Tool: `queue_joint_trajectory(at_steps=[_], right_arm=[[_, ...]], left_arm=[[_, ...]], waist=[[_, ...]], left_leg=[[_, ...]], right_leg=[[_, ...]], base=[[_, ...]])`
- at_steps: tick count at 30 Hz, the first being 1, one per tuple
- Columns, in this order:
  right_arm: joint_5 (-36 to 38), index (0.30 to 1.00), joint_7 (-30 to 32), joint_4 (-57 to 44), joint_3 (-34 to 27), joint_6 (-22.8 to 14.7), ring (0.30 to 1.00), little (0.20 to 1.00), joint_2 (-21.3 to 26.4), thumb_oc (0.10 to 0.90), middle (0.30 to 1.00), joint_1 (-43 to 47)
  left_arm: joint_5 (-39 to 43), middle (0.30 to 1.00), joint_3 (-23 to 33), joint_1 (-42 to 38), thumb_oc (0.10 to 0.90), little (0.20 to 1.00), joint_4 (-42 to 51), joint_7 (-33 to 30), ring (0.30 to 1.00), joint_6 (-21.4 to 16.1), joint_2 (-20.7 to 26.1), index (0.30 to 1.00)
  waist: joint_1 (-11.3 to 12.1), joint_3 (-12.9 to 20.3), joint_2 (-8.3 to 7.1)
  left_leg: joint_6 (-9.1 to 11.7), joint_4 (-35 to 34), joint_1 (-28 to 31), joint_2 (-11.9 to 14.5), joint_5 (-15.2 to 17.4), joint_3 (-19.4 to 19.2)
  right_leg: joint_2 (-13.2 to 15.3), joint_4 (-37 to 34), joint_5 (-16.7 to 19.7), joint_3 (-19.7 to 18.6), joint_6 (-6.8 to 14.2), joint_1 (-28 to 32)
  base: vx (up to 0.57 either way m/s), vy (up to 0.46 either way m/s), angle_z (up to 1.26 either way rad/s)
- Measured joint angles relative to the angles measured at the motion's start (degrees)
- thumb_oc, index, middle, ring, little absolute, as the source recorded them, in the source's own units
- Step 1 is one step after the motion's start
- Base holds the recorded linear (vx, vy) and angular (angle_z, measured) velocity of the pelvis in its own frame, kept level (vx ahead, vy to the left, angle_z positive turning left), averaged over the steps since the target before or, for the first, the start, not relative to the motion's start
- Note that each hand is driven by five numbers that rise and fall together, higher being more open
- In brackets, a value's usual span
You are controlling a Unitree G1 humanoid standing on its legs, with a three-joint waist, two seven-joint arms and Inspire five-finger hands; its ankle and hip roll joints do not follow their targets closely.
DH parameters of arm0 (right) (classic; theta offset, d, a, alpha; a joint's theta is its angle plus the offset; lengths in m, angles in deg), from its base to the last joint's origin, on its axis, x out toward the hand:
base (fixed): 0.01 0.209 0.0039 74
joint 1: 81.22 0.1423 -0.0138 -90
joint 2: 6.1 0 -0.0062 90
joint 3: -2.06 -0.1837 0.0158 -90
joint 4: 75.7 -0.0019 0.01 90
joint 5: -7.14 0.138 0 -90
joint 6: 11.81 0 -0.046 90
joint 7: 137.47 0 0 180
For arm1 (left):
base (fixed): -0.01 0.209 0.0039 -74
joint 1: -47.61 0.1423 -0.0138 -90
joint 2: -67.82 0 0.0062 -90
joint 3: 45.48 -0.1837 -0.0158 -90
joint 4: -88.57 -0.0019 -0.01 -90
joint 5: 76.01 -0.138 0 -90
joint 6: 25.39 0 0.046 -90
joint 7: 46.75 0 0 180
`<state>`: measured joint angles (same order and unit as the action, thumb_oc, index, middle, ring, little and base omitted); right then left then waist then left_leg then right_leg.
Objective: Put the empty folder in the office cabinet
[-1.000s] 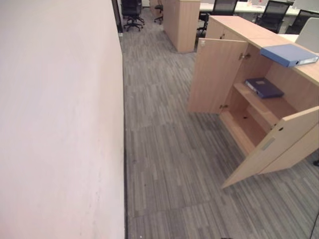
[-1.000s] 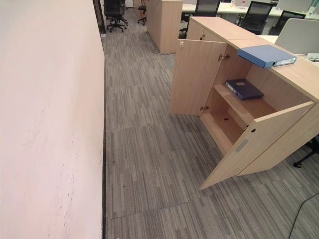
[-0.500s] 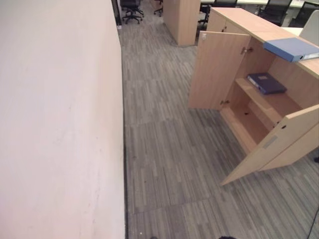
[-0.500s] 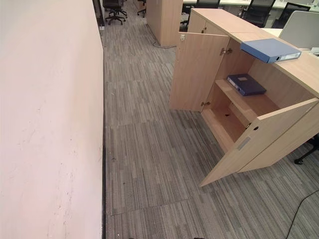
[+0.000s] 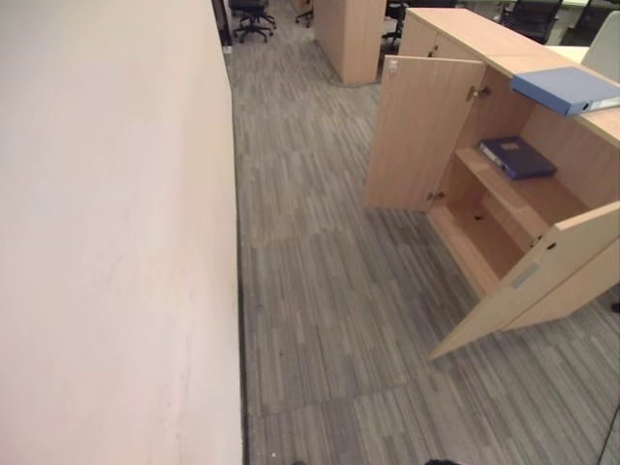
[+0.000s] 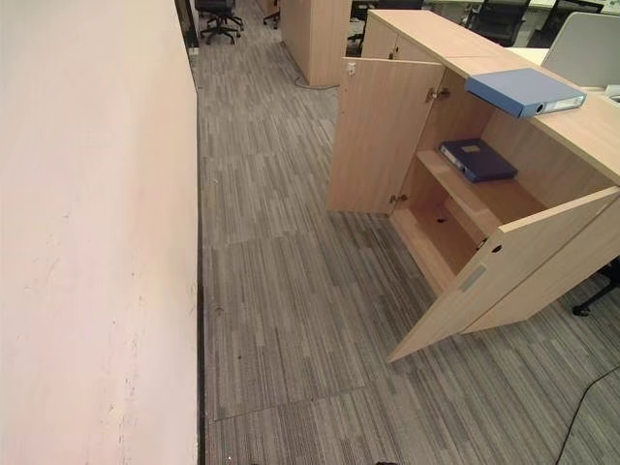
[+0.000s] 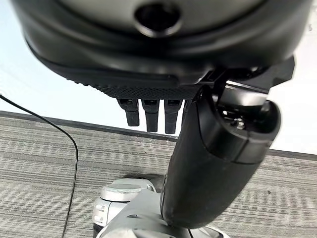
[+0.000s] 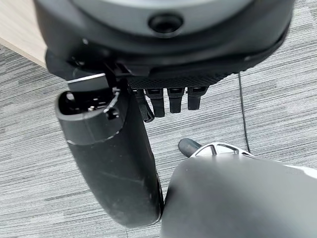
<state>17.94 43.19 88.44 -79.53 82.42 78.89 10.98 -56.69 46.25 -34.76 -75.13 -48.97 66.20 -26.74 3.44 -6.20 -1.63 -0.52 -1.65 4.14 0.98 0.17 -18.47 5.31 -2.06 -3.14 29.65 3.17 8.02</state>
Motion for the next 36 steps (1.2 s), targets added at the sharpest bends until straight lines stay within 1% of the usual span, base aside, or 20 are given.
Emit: queue_joint_trajectory(at_steps=[3, 7, 8, 10, 13, 16, 19, 20, 21, 23, 24, 26, 27, 29, 31, 32, 33, 34, 35, 36], right_arm=[[0.16, 0.9, 0.1, 0.16, 0.19, 0.06, 0.9, 0.9, -0.22, 0.8, 0.9, 0.98], [0.49, 0.9, 0.5, 0.79, 0.54, 0.65, 0.9, 0.9, 0.19, 0.8, 0.9, 2.89], [0.6, 0.9, 0.65, 0.81, 0.94, 0.76, 0.9, 0.9, 0.84, 0.8, 0.9, 3.29], [0.66, 0.9, 0.65, 1.08, 0.93, 0.89, 0.9, 0.9, 1.02, 0.8, 0.9, 3.43], [0.65, 0.9, 0.7, 0.95, 1.27, 0.9, 0.9, 0.9, 0.93, 0.8, 0.9, 2.99], [0.63, 0.9, 0.72, 1.05, 0.67, 0.98, 0.9, 0.9, 1.22, 0.8, 0.9, 2.94], [0.59, 0.9, 0.83, 1.1, -0.37, 0.91, 0.9, 0.9, 1.56, 0.8, 0.9, 1.88], [0.54, 0.9, 0.87, 1.74, -0.8, 0.98, 0.9, 0.9, 1.88, 0.8, 0.9, 1.28], [0.45, 0.9, 0.91, 2.85, -0.74, 1.0, 0.9, 0.9, 1.62, 0.8, 0.9, 0.7], [0.27, 0.9, 0.65, 3.94, -0.57, 0.96, 0.9, 0.9, 0.12, 0.8, 0.9, 0.37], [-0.22, 0.9, 0.6, 4.21, -0.81, 0.78, 0.9, 0.9, -0.58, 0.8, 0.9, 0.37], [-0.26, 0.9, 0.58, 4.43, -0.86, 0.77, 0.9, 0.9, -1.11, 0.8, 0.9, 0.44], [-1.01, 0.9, 0.19, 4.4, -0.91, 0.79, 0.9, 0.9, -1.32, 0.8, 0.9, 0.98], [-1.71, 0.9, 0.09, 4.65, -0.85, 0.88, 0.9, 0.9, -0.85, 0.8, 0.9, 0.88], [-1.5, 0.9, 0.07, 4.51, -2.15, 0.82, 0.9, 0.9, -0.21, 0.8, 0.9, 0.61], [-1.01, 0.9, 0.19, 3.61, -3.06, 0.84, 0.9, 0.9, -0.2, 0.8, 0.9, 0.14], [-1.1, 0.9, 0.83, 2.18, -2.37, 0.04, 0.9, 0.9, 1.03, 0.8, 0.9, -0.14], [-1.33, 0.9, 1.13, 2.17, -1.94, 0.13, 0.9, 0.9, 1.77, 0.8, 0.9, 0.64], [-1.32, 0.9, 0.71, 2.01, 0.34, -0.17, 0.9, 0.9, 1.56, 0.8, 0.9, 2.16], [-1.36, 0.9, 0.58, 1.81, 0.74, -0.25, 0.9, 0.9, 1.18, 0.8, 0.9, 2.52]], left_arm=[[0.13, 0.9, 0.05, -0.99, 0.8, 0.9, -0.04, -0.02, 0.9, -0.06, 0.66, 0.9], [0.22, 0.9, 0.16, -2.92, 0.8, 0.9, -0.03, -0.33, 0.9, -0.18, 0.98, 0.9], [0.24, 0.9, 0.05, -2.64, 0.8, 0.9, -0.3, -0.56, 0.9, 0.14, 0.44, 0.9], [0.28, 0.9, 0.01, -2.81, 0.8, 0.9, -0.16, -0.88, 0.9, 0.16, 0.44, 0.9], [0.28, 0.9, 0.01, -2.07, 0.8, 0.9, -0.58, -0.88, 0.9, 0.88, 0.41, 0.9], [0.26, 0.9, 0.04, -2.21, 0.8, 0.9, -1.85, -0.83, 0.9, 0.86, -0.32, 0.9], [0.15, 0.9, 0.13, -1.69, 0.8, 0.9, -3.73, -0.79, 0.9, 1.0, -1.73, 0.9], [0.14, 0.9, 0.18, -1.23, 0.8, 0.9, -4.78, -0.78, 0.9, 1.05, -2.35, 0.9], [0.08, 0.9, 0.87, -0.4, 0.8, 0.9, -5.09, -0.84, 0.9, 1.02, -2.52, 0.9], [0.63, 0.9, 1.47, 0.99, 0.8, 0.9, -5.14, 1.89, 0.9, 2.5, -1.62, 0.9], [0.75, 0.9, 2.73, 1.98, 0.8, 0.9, -5.22, 2.83, 0.9, 3.37, -2.06, 0.9], [-0.03, 0.9, 1.96, 3.1, 0.8, 0.9, -4.86, 1.51, 0.9, 2.95, -3.12, 0.9], [-0.02, 0.9, 1.91, 3.15, 0.8, 0.9, -4.69, 1.51, 0.9, 2.97, -3.37, 0.9], [0.06, 0.9, 1.81, 3.56, 0.8, 0.9, -4.54, 1.6, 0.9, 3.09, -4.86, 0.9], [-0.25, 0.9, 5.36, 4.44, 0.8, 0.9, -4.59, 1.66, 0.9, 3.01, -6.23, 0.9], [0.05, 0.9, 4.15, 5.06, 0.8, 0.9, -4.86, 1.48, 0.9, 3.26, -7.1, 0.9], [0.02, 0.9, 0.68, 6.25, 0.8, 0.9, -4.95, 1.63, 0.9, 3.34, -7.4, 0.9], [0.0, 0.9, -0.38, 6.22, 0.8, 0.9, -4.74, 1.64, 0.9, 3.38, -7.61, 0.9], [-0.06, 0.9, -1.36, 6.8, 0.8, 0.9, -3.76, 1.61, 0.9, 3.23, -7.53, 0.9], [-0.13, 0.9, -1.5, 6.59, 0.8, 0.9, -3.24, 1.59, 0.9, 3.11, -7.12, 0.9]], waist=[[0.26, -1.39, -0.68], [1.87, -4.25, -1.91], [1.81, -4.61, -0.52], [2.47, -5.35, -1.1], [3.03, -5.51, -1.32], [3.49, -5.52, -0.93], [3.64, -5.71, 0.5], [4.33, -5.57, 1.22], [4.82, -5.17, 0.97], [4.7, -3.16, -2.53], [4.74, -2.9, -3.17], [4.84, -2.67, -3.19], [5.24, -2.29, -3.04], [6.04, -0.57, -1.35], [5.7, -0.24, -0.5], [4.59, 0.22, -0.16], [4.55, 1.12, -0.66], [4.66, 1.13, -0.62], [4.76, 1.37, 1.31], [4.65, 1.12, 1.05]], left_leg=[[0.48, 6.54, -2.73, 0.6, 0.25, -0.02], [3.08, 25.02, -11.27, 4.0, 1.01, 0.0], [3.85, 29.68, -13.48, 5.49, 0.99, 0.86], [6.64, 36.33, -19.08, 6.41, -0.25, 4.57], [6.33, 25.37, -19.49, 8.04, -0.99, 4.88], [7.63, 4.63, -17.15, 6.6, -5.63, 5.03], [8.89, -1.14, -15.56, 6.05, -9.03, 4.44], [8.61, -1.87, -14.55, 6.29, -9.55, 3.1], [4.66, -1.33, -12.93, 5.41, -12.57, 1.13], [-0.37, -0.44, -12.17, 0.71, -10.27, -1.08], [-1.87, -0.73, -11.28, -0.5, -9.32, -1.49], [-3.49, -0.9, -9.75, -1.64, -8.5, -1.82], [-3.06, -1.09, -8.92, -2.19, -6.46, -1.88], [-3.35, -3.07, -5.72, -2.98, -5.5, -2.46], [-5.09, -2.95, -2.75, -5.32, -3.79, -2.45], [-5.5, -3.16, -1.83, -5.6, -2.68, -1.72], [-7.88, -3.31, 0.22, -8.26, -1.1, -1.0], [-8.31, -3.31, 0.77, -8.46, -0.68, -0.96], [-8.37, -3.28, 0.26, -6.32, -0.63, -0.5], [-8.39, -2.99, 0.43, -6.1, -0.62, 0.08]], right_leg=[[1.03, 1.54, -1.91, 0.06, -0.25, -0.52], [1.76, 1.95, -1.39, -0.69, -2.8, -0.74], [0.91, 2.58, -1.86, -1.19, -3.65, -0.34], [0.57, 1.63, -1.46, -1.85, -4.64, -0.21], [-0.18, 0.88, -1.6, -1.74, -4.47, 0.57], [-0.07, 0.39, -2.36, -1.86, -2.71, 1.22], [-0.07, -0.34, -3.18, -1.75, -1.14, 4.61], [0.31, -0.66, -3.93, -2.13, 0.18, 6.11], [1.72, -1.06, -4.42, -2.69, 1.35, 7.76], [6.23, -0.44, -4.34, -2.56, 1.58, 8.31], [7.8, 1.14, -3.38, -2.12, 1.75, 8.28], [9.46, 4.01, -3.85, -2.21, 2.38, 7.82], [10.01, 5.43, -1.12, -2.39, 3.08, 6.97], [13.78, 17.39, -2.07, -2.33, 5.8, 3.16], [18.0, 29.96, 0.26, -5.29, 10.25, -0.31], [21.01, 38.09, 1.74, -5.28, 9.66, -1.88], [27.31, 49.04, 9.79, -6.43, 11.11, -7.72], [29.2, 52.46, 9.91, -6.18, 11.12, -9.61], [26.84, 44.9, 0.78, -0.98, 9.11, -11.83], [25.77, 41.78, 0.08, 1.03, 9.61, -13.49]], base=[[-0.05, -0.118, 0.05], [0.02, -0.068, -0.14], [0.04, -0.026, -0.05], [0.08, 0.031, -0.13], [0.19, 0.154, -0.05], [0.19, 0.16, 0.07], [0.25, 0.215, -0.05], [0.32, 0.304, -0.3], [0.24, 0.227, -0.37], [0.2, 0.222, -0.2], [0.26, 0.306, -0.08], [0.22, 0.313, 0.01], [0.22, 0.381, -0.12], [0.24, 0.524, -0.19], [0.18, 0.4, 0.13], [0.24, 0.343, 0.42], [0.16, 0.172, 0.38], [0.23, 0.021, 0.3], [0.13, -0.046, 0.2], [0.2, -0.077, 0.09]])
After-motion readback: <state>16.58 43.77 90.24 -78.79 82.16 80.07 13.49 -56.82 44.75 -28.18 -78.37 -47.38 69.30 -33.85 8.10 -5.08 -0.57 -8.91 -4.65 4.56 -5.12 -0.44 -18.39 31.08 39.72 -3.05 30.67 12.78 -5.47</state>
